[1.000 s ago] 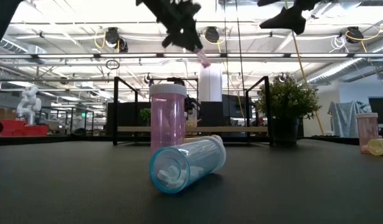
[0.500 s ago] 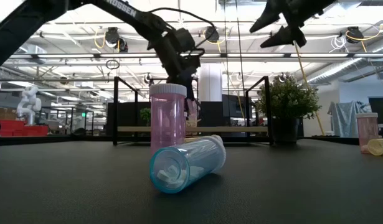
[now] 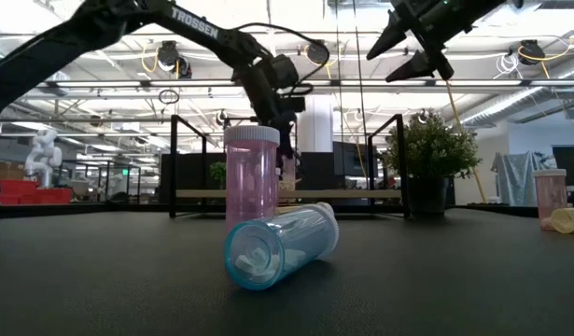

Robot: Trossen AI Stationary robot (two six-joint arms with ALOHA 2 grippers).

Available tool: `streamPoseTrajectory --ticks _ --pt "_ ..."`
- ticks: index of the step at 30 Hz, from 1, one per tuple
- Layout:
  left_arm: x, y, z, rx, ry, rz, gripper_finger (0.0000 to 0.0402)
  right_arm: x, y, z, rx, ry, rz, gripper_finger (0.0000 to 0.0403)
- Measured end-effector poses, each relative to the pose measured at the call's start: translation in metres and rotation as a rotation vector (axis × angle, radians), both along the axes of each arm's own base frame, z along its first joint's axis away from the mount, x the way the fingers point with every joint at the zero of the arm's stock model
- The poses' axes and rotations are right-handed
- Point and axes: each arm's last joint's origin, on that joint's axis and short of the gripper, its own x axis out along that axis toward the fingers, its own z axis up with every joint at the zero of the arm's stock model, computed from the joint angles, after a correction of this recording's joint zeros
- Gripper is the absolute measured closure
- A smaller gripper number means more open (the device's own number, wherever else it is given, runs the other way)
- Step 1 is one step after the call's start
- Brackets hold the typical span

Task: Pick and place medicine bottles onto shelf by color
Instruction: Put the top left pink pill bottle on the shelf

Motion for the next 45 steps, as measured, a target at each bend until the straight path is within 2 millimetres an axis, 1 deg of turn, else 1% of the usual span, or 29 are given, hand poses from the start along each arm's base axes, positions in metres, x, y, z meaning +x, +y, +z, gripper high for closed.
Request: streamPoseTrajectory --ticks 5,11,20,42,45 --pt "0.001 0.0 -0.009 -0.037 0.054 0.007 0.0275 0.001 -0.001 0.001 0.012 -0.025 -0.011 0.0103" --pt "0.002 0.001 -0.01 -0.025 0.042 -0.005 0.0275 0.001 -0.001 0.001 0.02 -0.03 -0.015 0.0103" --pt "0.003 0.004 -0.018 -0.049 0.041 -0.017 0.0275 0.001 -0.001 0.001 0.025 -0.033 -0.018 0.0103" --pt "0.003 0.004 -0.018 -0.041 0.05 -0.041 0.0272 0.001 -0.001 0.0 0.022 -0.029 -0.015 0.0103" --pt "0.003 0.004 -0.018 -0.042 0.052 -0.041 0.026 0.001 -0.001 0.0 0.023 -0.029 -0.015 0.0103"
